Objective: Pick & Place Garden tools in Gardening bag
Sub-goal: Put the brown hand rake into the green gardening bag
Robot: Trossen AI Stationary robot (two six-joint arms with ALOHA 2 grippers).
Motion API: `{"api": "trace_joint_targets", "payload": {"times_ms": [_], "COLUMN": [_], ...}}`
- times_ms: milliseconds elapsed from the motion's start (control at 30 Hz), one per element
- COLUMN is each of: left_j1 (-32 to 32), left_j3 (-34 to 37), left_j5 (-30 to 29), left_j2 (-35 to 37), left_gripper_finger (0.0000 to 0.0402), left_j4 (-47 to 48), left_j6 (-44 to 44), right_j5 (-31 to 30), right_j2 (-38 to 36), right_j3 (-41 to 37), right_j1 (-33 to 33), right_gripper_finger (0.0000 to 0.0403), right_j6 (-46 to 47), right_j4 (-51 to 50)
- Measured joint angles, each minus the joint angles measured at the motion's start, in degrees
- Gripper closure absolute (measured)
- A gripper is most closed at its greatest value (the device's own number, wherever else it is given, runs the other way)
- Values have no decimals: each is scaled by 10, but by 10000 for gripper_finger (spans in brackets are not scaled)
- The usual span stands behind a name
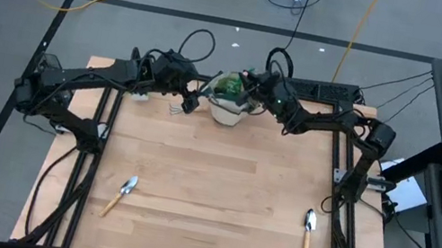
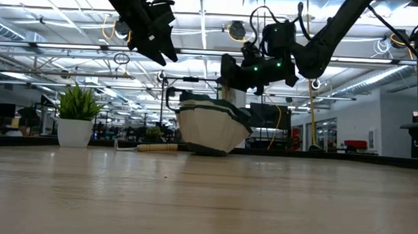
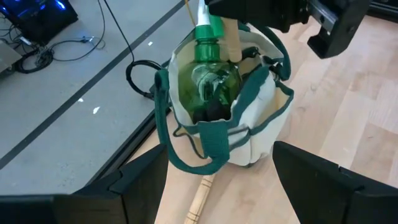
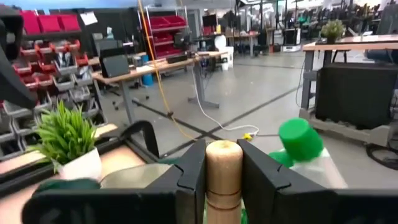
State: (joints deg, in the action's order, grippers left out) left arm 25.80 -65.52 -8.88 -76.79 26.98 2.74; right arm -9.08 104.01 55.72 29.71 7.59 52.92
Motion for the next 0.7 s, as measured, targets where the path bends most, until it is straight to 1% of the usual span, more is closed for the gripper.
{"api": "trace_joint_targets", "payload": {"times_ms": [133,367,533,600,700], "left_j1": [0,0,0,0,0], "left_j3": [0,0,0,0,0], "left_j5": [0,0,0,0,0], "left_j2": [0,0,0,0,0], "left_gripper_finger": [105,105,105,105,105], "left_j4": [0,-3,-3,-3,-3], "left_j6": [-11,-11,-11,-11,-10], "right_j5": [-1,2,13,31,48], "right_j2": [0,0,1,1,1], "right_j3": [0,0,-2,-2,-2], "right_j1": [-5,-10,-15,-15,-17], "right_gripper_finger": [341,337,275,263,258], "right_j6": [-14,-11,-7,-6,-8], "right_j4": [-3,-11,-12,-7,4]}}
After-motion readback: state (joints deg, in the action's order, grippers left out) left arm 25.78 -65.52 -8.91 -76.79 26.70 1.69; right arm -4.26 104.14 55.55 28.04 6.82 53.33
